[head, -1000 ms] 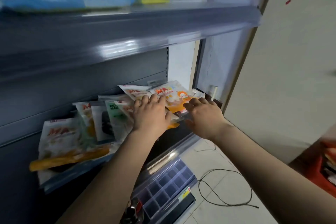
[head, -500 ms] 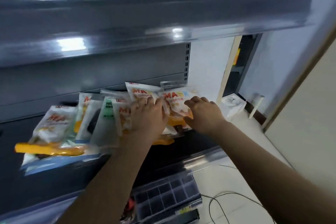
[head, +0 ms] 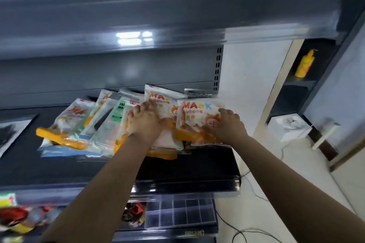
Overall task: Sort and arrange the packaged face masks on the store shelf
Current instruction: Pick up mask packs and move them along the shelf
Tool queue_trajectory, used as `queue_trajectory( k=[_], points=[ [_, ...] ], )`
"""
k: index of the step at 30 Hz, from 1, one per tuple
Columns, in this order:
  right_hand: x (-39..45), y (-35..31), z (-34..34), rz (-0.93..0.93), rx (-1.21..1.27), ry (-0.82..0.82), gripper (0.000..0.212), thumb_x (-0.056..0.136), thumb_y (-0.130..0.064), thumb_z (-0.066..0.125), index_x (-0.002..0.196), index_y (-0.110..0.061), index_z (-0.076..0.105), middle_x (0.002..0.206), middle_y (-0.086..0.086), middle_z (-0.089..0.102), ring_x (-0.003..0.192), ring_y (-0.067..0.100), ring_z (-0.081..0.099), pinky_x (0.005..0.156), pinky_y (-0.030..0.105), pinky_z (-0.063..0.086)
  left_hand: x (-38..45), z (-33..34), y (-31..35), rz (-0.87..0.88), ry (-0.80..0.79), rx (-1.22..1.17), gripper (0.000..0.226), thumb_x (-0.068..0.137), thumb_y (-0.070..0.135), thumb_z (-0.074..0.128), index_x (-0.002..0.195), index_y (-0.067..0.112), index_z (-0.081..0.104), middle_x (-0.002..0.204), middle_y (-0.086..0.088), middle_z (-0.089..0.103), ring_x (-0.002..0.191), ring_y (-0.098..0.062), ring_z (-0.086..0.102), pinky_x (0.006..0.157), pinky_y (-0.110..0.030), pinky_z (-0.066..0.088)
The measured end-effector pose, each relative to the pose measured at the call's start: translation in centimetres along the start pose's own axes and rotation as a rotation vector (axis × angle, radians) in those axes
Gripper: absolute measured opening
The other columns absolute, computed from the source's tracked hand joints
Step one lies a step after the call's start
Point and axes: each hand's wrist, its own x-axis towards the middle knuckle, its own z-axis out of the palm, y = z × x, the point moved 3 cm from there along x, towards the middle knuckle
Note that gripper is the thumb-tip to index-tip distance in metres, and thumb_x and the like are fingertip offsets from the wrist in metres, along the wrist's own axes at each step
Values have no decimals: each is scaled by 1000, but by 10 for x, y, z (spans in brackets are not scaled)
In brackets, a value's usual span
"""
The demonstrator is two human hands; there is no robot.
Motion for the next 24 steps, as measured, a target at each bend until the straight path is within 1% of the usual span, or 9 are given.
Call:
queue_trajectory(
  k=[4, 6, 8, 10, 12, 15, 19, 21, 24],
  points=[
    [9, 5, 5, 40, 83, 12, 94, 72, -66, 63, 140, -11, 29, 139, 10, 41, 125, 32, 39, 100, 46, 39, 5, 2, -1, -100, -1, -18, 94, 78, 68, 53, 145, 10, 21, 141, -21, 38, 132, -40, 29, 109, -46, 23],
    [13, 9, 8, 61, 134, 29, 102, 66, -68, 67, 141, -12, 28, 137, 9, 44, 125, 31, 41, 100, 47, 41, 6, 1, -1, -116, 18, -43, 89, 77, 64, 58, 142, 11, 27, 138, -21, 42, 131, -40, 31, 108, -46, 25],
    [16, 14, 10, 76, 228, 55, 103, 64, -61, 75, 142, -13, 27, 136, 10, 45, 124, 31, 43, 100, 46, 42, 7, -1, -1, -134, 38, -128, 85, 76, 54, 67, 139, 11, 31, 135, -22, 43, 128, -41, 35, 105, -47, 29],
    [18, 17, 9, 72, 377, 98, 99, 66, -46, 80, 142, -13, 28, 133, 10, 45, 121, 30, 46, 95, 41, 44, 7, -4, -1, -149, 71, -273, 80, 76, 37, 74, 139, 12, 30, 135, -22, 40, 122, -43, 42, 99, -49, 37],
    [19, 20, 5, 47, 532, 147, 86, 69, -35, 81, 137, -13, 34, 119, 5, 51, 109, 24, 52, 84, 34, 44, 5, -9, -1, -169, 109, -424, 83, 79, 20, 73, 144, 11, 23, 140, -22, 36, 121, -43, 46, 96, -47, 41],
    [22, 23, 2, 42, 682, 170, 69, 72, -30, 78, 131, -16, 45, 112, -1, 58, 99, 19, 54, 82, 32, 46, 1, -16, -3, -208, 158, -549, 88, 81, 11, 71, 148, 5, 14, 146, -20, 33, 127, -36, 43, 97, -37, 39],
    [22, 29, 3, 74, 764, 148, 67, 67, -34, 81, 125, -17, 52, 113, 1, 63, 103, 24, 60, 88, 44, 52, -11, -28, -12, -168, 282, -624, 73, 80, 9, 72, 142, 5, 34, 137, -16, 47, 126, -31, 46, 93, -29, 39],
    [19, 31, 3, 63, 837, 147, 67, 69, -30, 81, 127, -18, 48, 113, 1, 61, 102, 23, 59, 87, 43, 53, -19, -34, -17, -158, 339, -671, 65, 80, 9, 72, 137, 8, 43, 131, -12, 53, 121, -28, 50, 89, -26, 40],
    [16, 29, 2, 21, 932, 131, 62, 72, -27, 79, 124, -21, 46, 113, 0, 60, 100, 24, 60, 86, 43, 54, -27, -37, -21, -141, 369, -755, 56, 79, 10, 73, 130, 10, 50, 119, -4, 57, 111, -23, 55, 87, -28, 45]
  ],
)
